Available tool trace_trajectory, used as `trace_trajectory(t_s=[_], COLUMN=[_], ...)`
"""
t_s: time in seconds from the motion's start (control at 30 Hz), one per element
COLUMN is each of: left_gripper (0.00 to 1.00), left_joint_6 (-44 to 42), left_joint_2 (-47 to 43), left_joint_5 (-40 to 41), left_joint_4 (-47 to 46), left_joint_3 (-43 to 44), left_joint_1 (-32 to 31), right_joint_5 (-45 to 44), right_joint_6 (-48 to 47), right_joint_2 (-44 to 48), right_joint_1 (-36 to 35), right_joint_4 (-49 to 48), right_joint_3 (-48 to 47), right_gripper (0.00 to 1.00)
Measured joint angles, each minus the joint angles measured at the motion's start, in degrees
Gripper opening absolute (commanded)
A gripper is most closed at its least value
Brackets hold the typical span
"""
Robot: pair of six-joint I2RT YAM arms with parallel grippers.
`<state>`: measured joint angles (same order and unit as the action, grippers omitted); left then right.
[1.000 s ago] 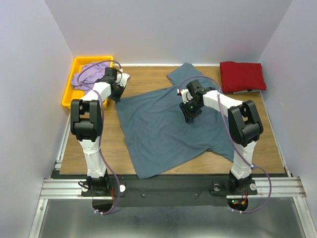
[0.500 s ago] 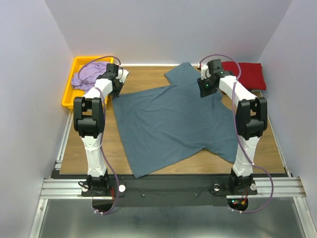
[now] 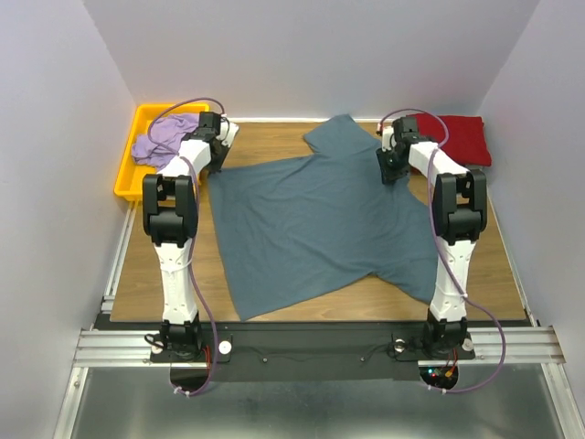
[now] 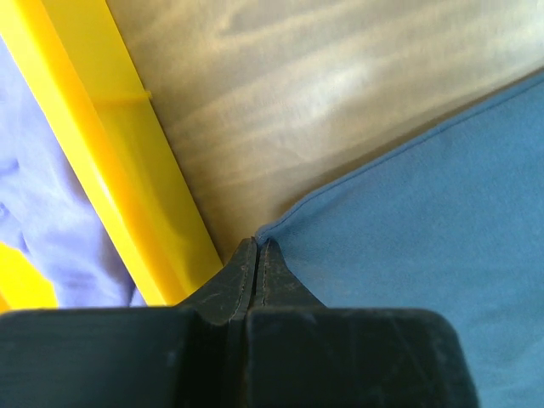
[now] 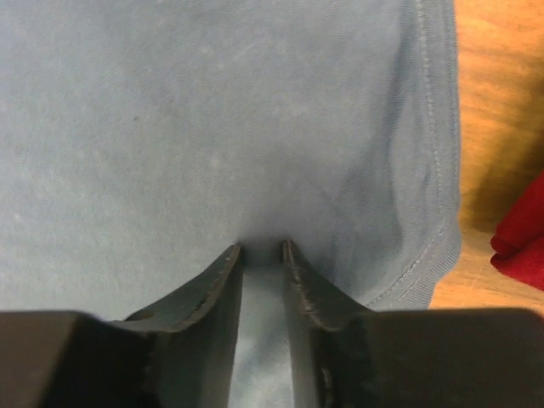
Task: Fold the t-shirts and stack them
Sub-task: Flatten the tshirt out
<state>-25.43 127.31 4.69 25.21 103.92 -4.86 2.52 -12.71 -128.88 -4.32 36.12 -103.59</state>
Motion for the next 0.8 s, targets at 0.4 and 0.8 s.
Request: trace_trajectory(t_s=[0.4, 0.8], left_gripper=[0.55, 0.57], left_joint_6=[0.3, 4.3], left_joint_2=[6.7, -25.6], left_joint_5=[-5.8, -23.4], left_joint_4=[1.0, 0.1], left_joint_3=[12.5, -7.5], left_joint_1=[0.1, -0.3], right_joint_5=[8.3, 9.4], right_joint_6=[-3.8, -18.3], right_joint_2=[13.6, 30.3], right_joint_1=[0.2, 0.2], right_joint_4=[7.1, 20.2], right_joint_3=[6.3, 29.4], right_gripper=[0.54, 0.34])
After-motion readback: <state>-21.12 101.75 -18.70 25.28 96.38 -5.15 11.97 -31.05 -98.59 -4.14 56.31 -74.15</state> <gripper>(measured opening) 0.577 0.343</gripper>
